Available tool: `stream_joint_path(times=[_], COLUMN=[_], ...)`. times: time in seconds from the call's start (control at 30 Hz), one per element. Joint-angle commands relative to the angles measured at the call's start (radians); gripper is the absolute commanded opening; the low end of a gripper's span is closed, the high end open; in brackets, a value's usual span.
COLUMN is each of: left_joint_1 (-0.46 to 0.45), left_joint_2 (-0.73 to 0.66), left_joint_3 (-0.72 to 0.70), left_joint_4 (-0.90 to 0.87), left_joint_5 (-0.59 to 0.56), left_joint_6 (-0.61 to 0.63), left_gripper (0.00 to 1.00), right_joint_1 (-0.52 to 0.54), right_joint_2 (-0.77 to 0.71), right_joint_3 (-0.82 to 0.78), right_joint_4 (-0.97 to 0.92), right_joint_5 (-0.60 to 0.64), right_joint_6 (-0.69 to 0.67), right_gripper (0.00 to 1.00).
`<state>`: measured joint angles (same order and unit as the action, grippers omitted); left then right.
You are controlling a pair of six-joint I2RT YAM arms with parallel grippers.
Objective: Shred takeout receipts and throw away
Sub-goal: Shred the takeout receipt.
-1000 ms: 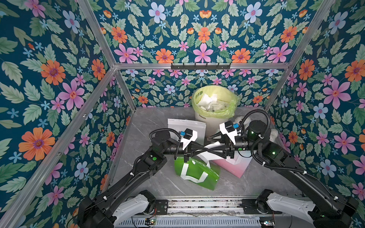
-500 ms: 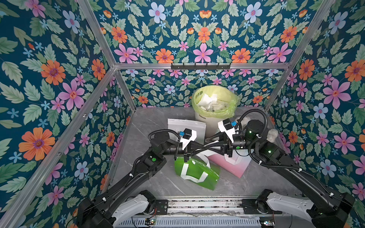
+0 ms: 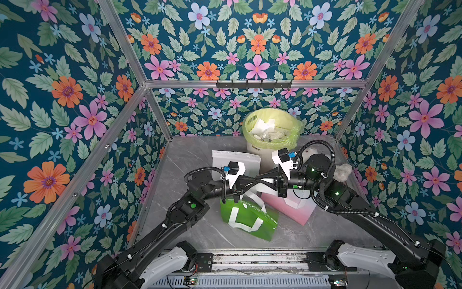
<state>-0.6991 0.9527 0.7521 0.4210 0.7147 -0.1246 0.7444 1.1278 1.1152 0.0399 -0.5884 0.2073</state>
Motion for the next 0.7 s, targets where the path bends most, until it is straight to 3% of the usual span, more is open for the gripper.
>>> stream_joint_path(times=[0.0, 0.17, 0.3, 0.5, 0.67], left_joint_1=[0.001, 0.001, 0.0, 0.0, 0.0], left_joint_2=[-0.008, -0.001, -0.01, -0.051, -0.086], left_joint_3=[-0.023, -0.047, -0.063, -0.087, -0.092], left_joint_4=[0.184, 0.28, 0.349, 0.397, 0.394], left_joint_5=[-0.174, -0.233, -0.249, -0.298, -0.317], left_joint_6=[-0.026, -0.055, -0.074, -0.087, -0.102], left_gripper=[0.0, 0.0, 0.0, 0.0, 0.0], right_joint_1=[0.005, 0.006, 0.006, -0.022, -0.08], right_joint_2=[0.044, 0.091, 0.142, 0.161, 0.092], right_joint_3=[0.017, 0.054, 0.08, 0.081, 0.015], right_joint_4=[0.055, 0.064, 0.068, 0.081, 0.109], right_joint_5=[0.304, 0.582, 0.733, 0.868, 0.883], right_joint_6=[0.158, 0.231, 0.265, 0.28, 0.269], right_gripper=[0.0, 0.0, 0.0, 0.0, 0.0])
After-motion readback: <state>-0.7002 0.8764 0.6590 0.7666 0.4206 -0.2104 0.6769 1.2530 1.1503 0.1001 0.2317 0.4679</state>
